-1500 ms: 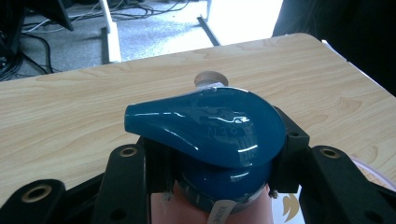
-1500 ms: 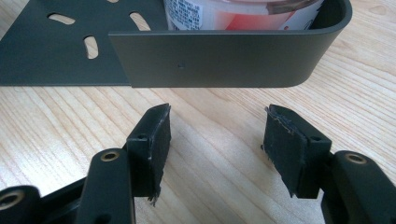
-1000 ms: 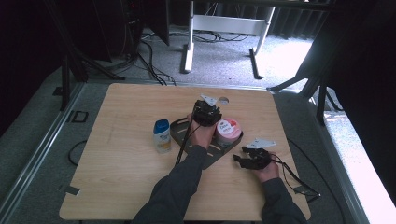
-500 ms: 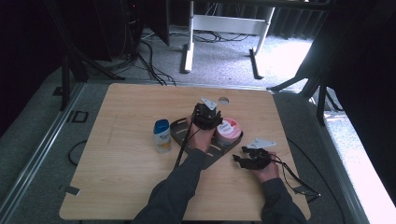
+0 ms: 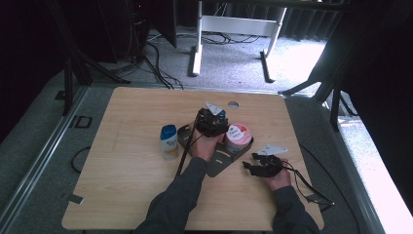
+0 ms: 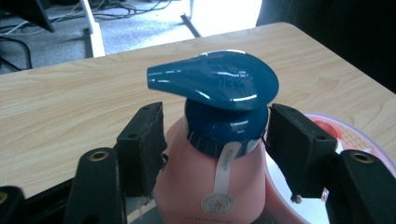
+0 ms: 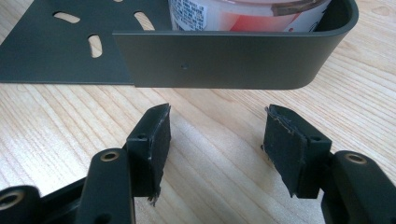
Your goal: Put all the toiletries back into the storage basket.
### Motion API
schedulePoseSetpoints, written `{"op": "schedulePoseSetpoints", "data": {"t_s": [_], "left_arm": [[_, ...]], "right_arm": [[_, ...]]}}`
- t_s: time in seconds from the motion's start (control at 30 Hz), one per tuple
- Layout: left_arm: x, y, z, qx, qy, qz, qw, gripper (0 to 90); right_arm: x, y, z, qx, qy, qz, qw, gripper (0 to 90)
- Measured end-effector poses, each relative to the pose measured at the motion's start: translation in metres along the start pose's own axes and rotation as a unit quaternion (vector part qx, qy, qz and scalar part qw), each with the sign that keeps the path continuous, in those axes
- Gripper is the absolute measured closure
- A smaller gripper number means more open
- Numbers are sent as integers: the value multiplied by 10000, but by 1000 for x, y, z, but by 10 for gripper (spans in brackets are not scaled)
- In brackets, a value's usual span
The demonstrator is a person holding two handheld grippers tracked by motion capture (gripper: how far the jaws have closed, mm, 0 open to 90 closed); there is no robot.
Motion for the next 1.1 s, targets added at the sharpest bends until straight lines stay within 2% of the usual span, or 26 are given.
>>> {"op": "schedulePoseSetpoints", "data": {"t_s": [0.3, 0.43, 0.63, 0.83, 0.93, 1.1], "left_arm": [[-4, 3, -8, 78, 120, -112, 9998, 366], [-5, 1, -13, 241, 307, -308, 9988, 378], [-12, 1, -18, 402, 355, -349, 9979, 384], [-18, 4, -21, 518, 514, -458, 9963, 351], [-22, 6, -22, 556, 512, -443, 9962, 340], [-29, 9, -22, 626, 549, -474, 9954, 430]], "right_arm": [[0, 0, 0, -2, 4, 3, 10000, 410], [0, 0, 0, -2, 3, 3, 10000, 410], [0, 0, 0, -1, 4, 5, 10000, 410], [0, 0, 0, 2, 3, 8, 10000, 410], [0, 0, 0, 5, 1, 8, 10000, 410], [0, 0, 0, 0, 2, 5, 10000, 409]]}}
Point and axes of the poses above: each handheld gripper's, and its own axes: x roughly forward along the jaws, z roughly out of its top, y roughly to its left, the point moved 4 cm from there along x, roughly forward along the jaws, and after that the axes turned 9 degrees about y, right-handed, at the moved point
